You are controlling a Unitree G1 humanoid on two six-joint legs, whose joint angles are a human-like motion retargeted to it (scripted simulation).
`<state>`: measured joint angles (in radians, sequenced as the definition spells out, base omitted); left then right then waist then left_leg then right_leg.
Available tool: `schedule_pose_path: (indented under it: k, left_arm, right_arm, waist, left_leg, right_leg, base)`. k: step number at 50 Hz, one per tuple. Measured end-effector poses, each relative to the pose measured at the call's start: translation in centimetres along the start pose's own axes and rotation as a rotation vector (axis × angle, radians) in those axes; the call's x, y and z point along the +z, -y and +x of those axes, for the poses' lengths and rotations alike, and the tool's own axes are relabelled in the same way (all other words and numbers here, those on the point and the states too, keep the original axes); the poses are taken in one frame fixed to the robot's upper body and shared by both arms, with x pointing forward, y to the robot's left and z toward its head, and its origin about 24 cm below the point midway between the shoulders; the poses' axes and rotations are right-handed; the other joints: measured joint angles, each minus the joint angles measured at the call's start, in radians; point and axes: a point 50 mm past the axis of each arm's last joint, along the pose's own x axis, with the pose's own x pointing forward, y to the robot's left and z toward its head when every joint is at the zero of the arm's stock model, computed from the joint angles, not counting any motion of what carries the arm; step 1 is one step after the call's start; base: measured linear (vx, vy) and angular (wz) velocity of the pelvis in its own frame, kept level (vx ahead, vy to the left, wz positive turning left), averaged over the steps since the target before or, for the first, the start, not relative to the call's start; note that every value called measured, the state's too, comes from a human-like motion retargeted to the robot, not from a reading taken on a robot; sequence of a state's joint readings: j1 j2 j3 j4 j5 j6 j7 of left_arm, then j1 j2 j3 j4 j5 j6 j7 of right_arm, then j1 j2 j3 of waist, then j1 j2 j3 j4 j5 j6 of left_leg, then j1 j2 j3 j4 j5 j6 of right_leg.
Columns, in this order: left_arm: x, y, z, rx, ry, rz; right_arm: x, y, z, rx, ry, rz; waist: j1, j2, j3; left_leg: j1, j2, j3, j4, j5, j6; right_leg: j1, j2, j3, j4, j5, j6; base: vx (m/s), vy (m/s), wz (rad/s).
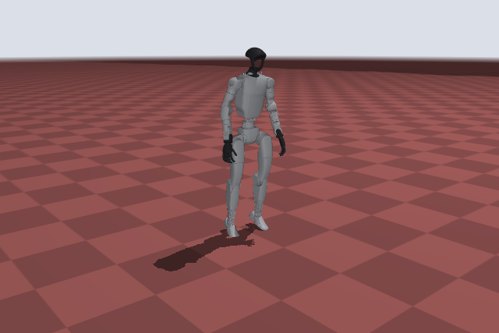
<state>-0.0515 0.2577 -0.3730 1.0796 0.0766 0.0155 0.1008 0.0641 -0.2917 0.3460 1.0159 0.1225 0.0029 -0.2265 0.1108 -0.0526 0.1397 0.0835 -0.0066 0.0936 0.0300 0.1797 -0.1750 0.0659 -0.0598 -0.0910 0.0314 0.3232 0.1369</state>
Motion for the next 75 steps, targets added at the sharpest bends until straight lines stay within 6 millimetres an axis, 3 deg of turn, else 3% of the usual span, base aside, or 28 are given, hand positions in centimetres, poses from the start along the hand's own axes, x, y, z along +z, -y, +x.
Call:
schedule_pose_path:
  k: [5,8,10,12,15,18,20,22,27,33,35,36,38,40,42,43,46,48,50,54,60,62,65,67,68,70,73,75]
  left_arm:
    - [1.5,-0.9,0.4,0.043,0.024,0.054]
    - [3.7,-2.5,0.7,0.093,0.076,0.062]
    - [4.9,-3.7,1.0,0.101,0.080,0.041]
    - [4.7,-4.4,1.0,0.098,0.051,-0.007]
    - [2.6,-3.3,0.6,0.112,0.051,-0.079]
    - [-0.1,-1.2,-0.2,0.019,0.049,-0.066]
    - [-1.3,-0.3,-0.7,-0.063,0.049,-0.058]
    - [-1.9,0.0,-1.0,-0.094,0.049,-0.057]
    - [-1.1,-0.8,-0.5,-0.009,0.025,-0.023]
    - [0.1,-1.7,0.2,0.053,0.002,0.047]
    - [1.2,-2.3,0.3,0.083,0.027,0.058]
    - [2.0,-3.0,0.5,0.107,0.042,0.048]
    - [3.0,-4.2,0.7,0.144,0.042,0.015]
    - [2.8,-5.0,0.8,0.171,-0.002,-0.042]
    - [1.7,-4.4,0.6,0.194,-0.035,-0.115]
    - [1.0,-3.7,0.5,0.198,-0.042,-0.148]
    - [-1.0,-1.3,-0.3,0.147,-0.038,-0.198]
    - [-1.8,-0.4,-0.9,0.096,-0.015,-0.201]
    - [-2.2,0.1,-1.2,0.055,0.005,-0.184]
    - [-2.3,0.4,-1.1,0.019,-0.014,-0.143]
    - [-1.0,0.4,-0.4,0.007,-0.013,-0.029]
    - [0.1,-0.3,0.0,0.036,-0.003,-0.025]
    - [2.2,-2.1,0.7,0.097,-0.014,-0.104]
    - [2.3,-2.5,0.9,0.113,-0.051,-0.174]
    - [1.9,-2.3,0.8,0.120,-0.069,-0.207]
    - [0.8,-1.5,0.6,0.129,-0.090,-0.245]
    - [-1.8,0.5,-0.4,0.070,-0.104,-0.215]
    - [-3.4,1.4,-1.1,0.023,-0.105,-0.199]
  right_arm:
    - [0.8,1.0,0.3,-0.023,0.018,-0.003]
    - [3.6,2.2,0.9,-0.050,0.099,0.063]
    - [5.6,2.9,1.3,-0.051,0.129,0.115]
    - [6.9,2.9,1.4,-0.066,0.147,0.173]
    - [6.4,1.5,0.6,-0.066,0.192,0.238]
    - [4.0,-0.8,-0.3,0.068,0.167,0.186]
    - [2.5,-2.1,-0.9,0.149,0.145,0.155]
    - [1.7,-2.7,-1.1,0.162,0.130,0.172]
    - [1.1,-2.3,-0.6,0.089,0.064,0.149]
    - [1.2,-1.5,-0.1,0.063,0.041,0.074]
    - [2.2,-0.8,0.2,0.044,0.068,0.083]
    - [3.3,-0.3,0.6,0.026,0.089,0.085]
    - [5.7,0.7,1.2,-0.014,0.123,0.082]
    - [7.7,1.6,1.4,-0.071,0.162,0.097]
    - [7.7,1.8,1.0,-0.107,0.201,0.136]
    - [7.0,1.6,0.6,-0.102,0.208,0.146]
    - [3.4,0.4,-0.3,-0.018,0.147,0.120]
    - [1.4,-0.4,-0.8,0.022,0.103,0.122]
    - [0.2,-1.1,-1.2,0.033,0.073,0.161]
    - [-0.9,-1.6,-1.1,0.053,0.011,0.148]
    - [-1.0,-0.7,-0.7,0.061,0.006,0.081]
    - [0.1,0.0,-0.3,0.031,0.029,0.109]
    - [3.0,1.5,0.9,-0.032,0.043,0.147]
    - [4.6,1.9,1.3,-0.079,0.061,0.145]
    - [4.8,1.9,1.2,-0.103,0.074,0.151]
    - [4.6,1.3,0.8,-0.115,0.099,0.165]
    - [2.0,-0.2,-0.2,-0.025,0.061,0.118]
    - [0.4,-1.1,-0.6,0.020,0.027,0.078]
  waist:
    - [0.014,0.009,0.034]
    - [0.006,0.016,0.114]
    - [-0.001,0.017,0.183]
    - [-0.006,0.005,0.185]
    - [-0.011,-0.018,0.090]
    - [-0.006,-0.026,-0.024]
    - [-0.002,-0.026,-0.067]
    - [0.000,-0.023,-0.077]
    - [0.013,-0.002,-0.006]
    - [0.020,0.002,0.017]
    - [0.021,0.000,0.038]
    - [0.017,-0.001,0.069]
    - [0.000,-0.006,0.128]
    - [-0.025,-0.017,0.152]
    - [-0.032,-0.022,0.117]
    - [-0.027,-0.023,0.083]
    - [-0.001,-0.012,-0.008]
    - [0.005,-0.004,-0.038]
    - [0.004,-0.002,-0.044]
    - [0.012,0.000,-0.009]
    - [0.028,-0.012,0.001]
    - [0.029,-0.002,0.032]
    - [0.008,0.029,0.138]
    - [-0.003,0.020,0.132]
    - [-0.007,0.012,0.111]
    - [-0.009,0.001,0.050]
    - [0.004,-0.001,-0.037]
    - [0.007,-0.002,-0.075]
  left_leg:
    - [0.014,-0.008,-0.023,0.033,0.000,0.006]
    - [0.025,-0.022,-0.027,0.191,-0.413,0.067]
    - [-0.039,-0.022,-0.017,0.441,-0.686,0.165]
    - [-0.160,-0.011,0.002,0.657,-0.768,0.234]
    - [-0.173,0.000,0.034,0.512,-0.581,0.126]
    - [-0.070,-0.004,0.032,0.108,-0.099,0.056]
    - [-0.034,0.007,0.058,-0.043,0.119,0.006]
    - [-0.027,0.015,0.090,-0.075,0.103,-0.026]
    - [-0.008,0.019,0.071,-0.047,0.039,-0.006]
    - [-0.021,0.017,0.000,0.005,0.070,-0.009]
    - [-0.002,0.003,-0.011,0.051,-0.112,0.018]
    - [0.002,-0.003,-0.006,0.114,-0.275,0.044]
    - [-0.034,-0.009,0.012,0.301,-0.560,0.123]
    - [-0.135,-0.005,0.027,0.527,-0.710,0.215]
    - [-0.161,0.001,0.046,0.527,-0.641,0.190]
    - [-0.144,0.003,0.056,0.452,-0.551,0.151]
    - [-0.047,0.011,0.053,0.143,-0.112,0.071]
    - [-0.010,0.027,0.046,0.012,0.119,0.018]
    - [0.002,0.040,0.074,-0.024,0.163,-0.007]
    - [0.034,0.016,0.070,0.007,0.112,0.011]
    - [-0.005,-0.040,0.001,0.130,0.021,0.025]
    - [0.006,-0.041,0.015,0.197,-0.177,0.032]
    - [0.002,-0.015,0.047,0.451,-0.598,0.082]
    - [-0.096,-0.003,0.077,0.623,-0.714,0.151]
    - [-0.127,-0.003,0.083,0.643,-0.698,0.160]
    - [-0.145,-0.007,0.084,0.561,-0.547,0.130]
    - [-0.067,-0.011,0.058,0.261,-0.095,0.074]
    - [-0.022,0.000,0.058,0.102,0.099,0.025]
  right_leg:
    - [0.017,-0.005,0.063,0.012,-0.019,-0.003]
    - [0.039,-0.003,0.121,0.164,-0.454,-0.032]
    - [-0.020,-0.001,0.104,0.421,-0.761,-0.135]
    - [-0.144,-0.003,0.090,0.648,-0.871,-0.217]
    - [-0.169,-0.014,0.068,0.514,-0.654,-0.094]
    - [-0.075,-0.002,0.082,0.106,-0.123,0.022]
    - [-0.046,-0.006,0.043,-0.033,0.102,0.076]
    - [-0.035,-0.017,-0.035,-0.055,0.116,0.082]
    - [0.001,-0.010,-0.055,0.003,0.050,0.035]
    - [0.027,0.008,0.046,-0.002,0.026,0.051]
    - [0.051,0.008,0.099,0.025,-0.126,0.036]
    - [0.059,0.007,0.102,0.087,-0.297,0.013]
    - [0.032,0.001,0.079,0.272,-0.614,-0.068]
    - [-0.064,-0.006,0.061,0.500,-0.800,-0.169]
    - [-0.110,-0.010,0.067,0.531,-0.724,-0.139]
    - [-0.111,-0.010,0.071,0.476,-0.617,-0.096]
    - [-0.032,0.004,0.071,0.167,-0.134,0.001]
    - [0.011,0.006,0.042,0.028,0.058,0.034]
    - [0.026,0.001,0.008,0.001,0.047,0.040]
    - [0.053,0.008,0.066,0.040,-0.036,0.011]
    - [0.031,-0.009,0.145,0.103,-0.049,0.047]
    - [0.047,-0.009,0.137,0.157,-0.231,0.010]
    - [0.072,0.013,0.103,0.364,-0.673,-0.120]
    - [-0.050,0.007,0.089,0.593,-0.830,-0.200]
    - [-0.091,0.000,0.087,0.632,-0.819,-0.198]
    - [-0.115,-0.007,0.088,0.553,-0.650,-0.132]
    - [-0.019,0.006,0.113,0.193,-0.130,-0.027]
    - [0.018,-0.002,0.091,0.042,0.079,0.016]
  base:
    - [-0.03,0.00,0.12]
    - [-0.11,0.00,0.30]
    - [-0.17,-0.01,0.16]
    - [-0.06,-0.01,0.01]
    - [0.13,-0.03,-0.08]
    - [0.18,-0.03,-0.13]
    - [0.11,-0.03,-0.13]
    - [0.00,0.00,0.00]
    - [-0.04,0.01,0.00]
    - [0.00,0.00,0.03]
    - [-0.03,0.02,0.01]
    - [-0.08,0.04,0.00]
    - [-0.12,0.03,0.03]
    - [-0.05,0.00,0.02]
    - [0.13,0.02,-0.20]
    - [0.25,0.02,-0.38]
    - [0.27,-0.01,-0.41]
    - [0.17,-0.04,-0.11]
    - [0.10,-0.02,0.03]
    - [0.07,0.02,-0.14]
    - [0.08,0.04,-0.13]
    - [0.00,0.00,0.00]
    - [-0.05,0.02,0.01]
    - [-0.04,0.01,-0.04]
    - [0.06,0.00,-0.04]
    - [0.17,-0.02,-0.01]
    - [0.23,-0.06,-0.11]
    - [0.17,-0.07,-0.16]
